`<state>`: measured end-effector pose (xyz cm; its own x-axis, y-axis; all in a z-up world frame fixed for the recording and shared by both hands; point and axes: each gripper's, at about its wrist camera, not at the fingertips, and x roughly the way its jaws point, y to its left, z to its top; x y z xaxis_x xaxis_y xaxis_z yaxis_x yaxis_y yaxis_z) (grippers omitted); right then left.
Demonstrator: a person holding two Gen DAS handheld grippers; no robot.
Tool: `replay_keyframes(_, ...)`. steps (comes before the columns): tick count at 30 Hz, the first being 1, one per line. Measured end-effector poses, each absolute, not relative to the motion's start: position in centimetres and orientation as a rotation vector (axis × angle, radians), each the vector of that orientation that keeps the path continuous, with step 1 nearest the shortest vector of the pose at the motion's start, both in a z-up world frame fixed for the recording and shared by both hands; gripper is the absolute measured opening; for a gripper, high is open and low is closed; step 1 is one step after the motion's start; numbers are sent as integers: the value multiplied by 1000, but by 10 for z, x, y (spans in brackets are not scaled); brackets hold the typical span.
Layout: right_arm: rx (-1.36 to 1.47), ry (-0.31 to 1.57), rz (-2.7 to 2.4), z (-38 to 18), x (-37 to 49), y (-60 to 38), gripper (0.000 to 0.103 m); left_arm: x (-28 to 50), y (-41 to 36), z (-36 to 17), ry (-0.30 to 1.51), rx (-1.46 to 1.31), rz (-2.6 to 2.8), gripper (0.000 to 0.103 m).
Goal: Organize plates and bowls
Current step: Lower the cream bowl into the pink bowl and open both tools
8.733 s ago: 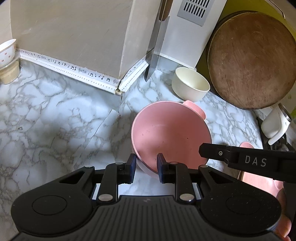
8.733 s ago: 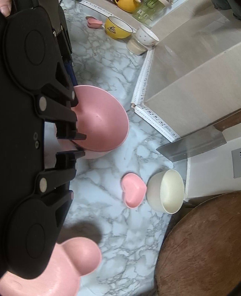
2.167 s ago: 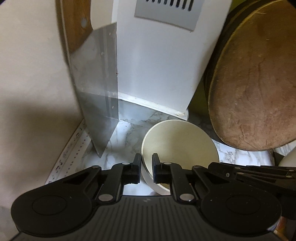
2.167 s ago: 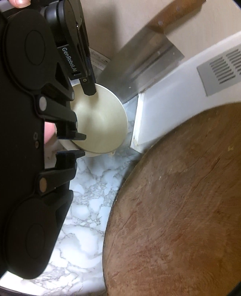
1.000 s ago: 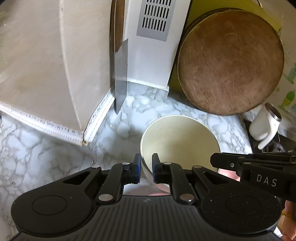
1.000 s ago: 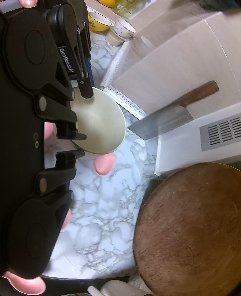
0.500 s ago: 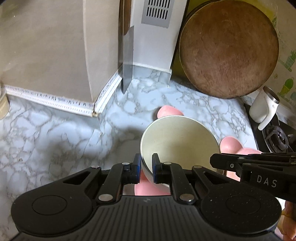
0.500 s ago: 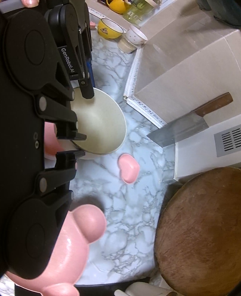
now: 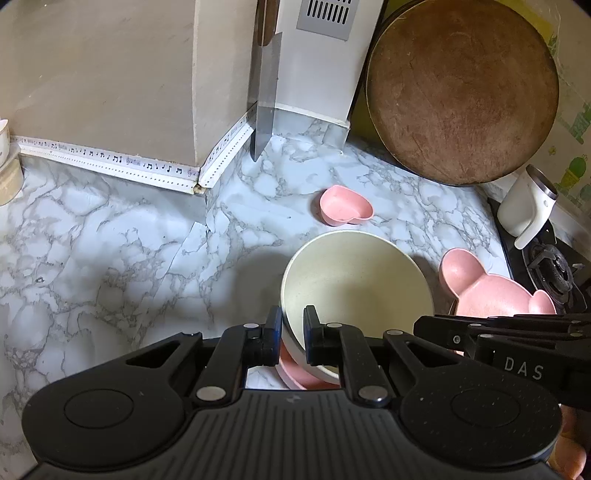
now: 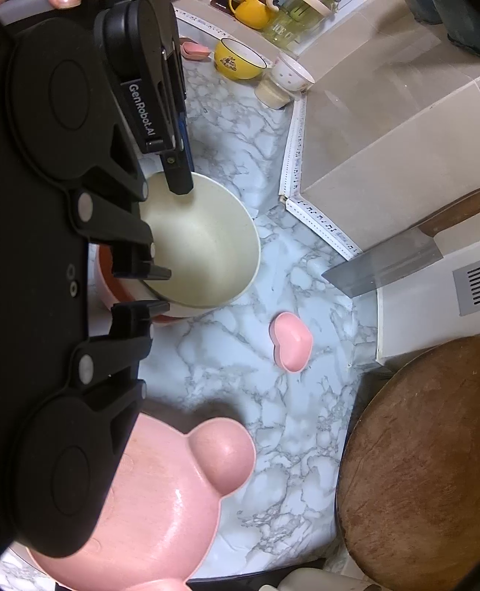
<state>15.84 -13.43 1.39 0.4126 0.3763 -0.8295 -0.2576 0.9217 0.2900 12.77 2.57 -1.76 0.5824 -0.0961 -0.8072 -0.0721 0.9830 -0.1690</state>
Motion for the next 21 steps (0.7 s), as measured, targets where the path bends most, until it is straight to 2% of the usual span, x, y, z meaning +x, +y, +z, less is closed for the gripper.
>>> replay_keyframes(21,130,1096,401,5,158,-136,12,122,26,-29,963,-185,-23,11)
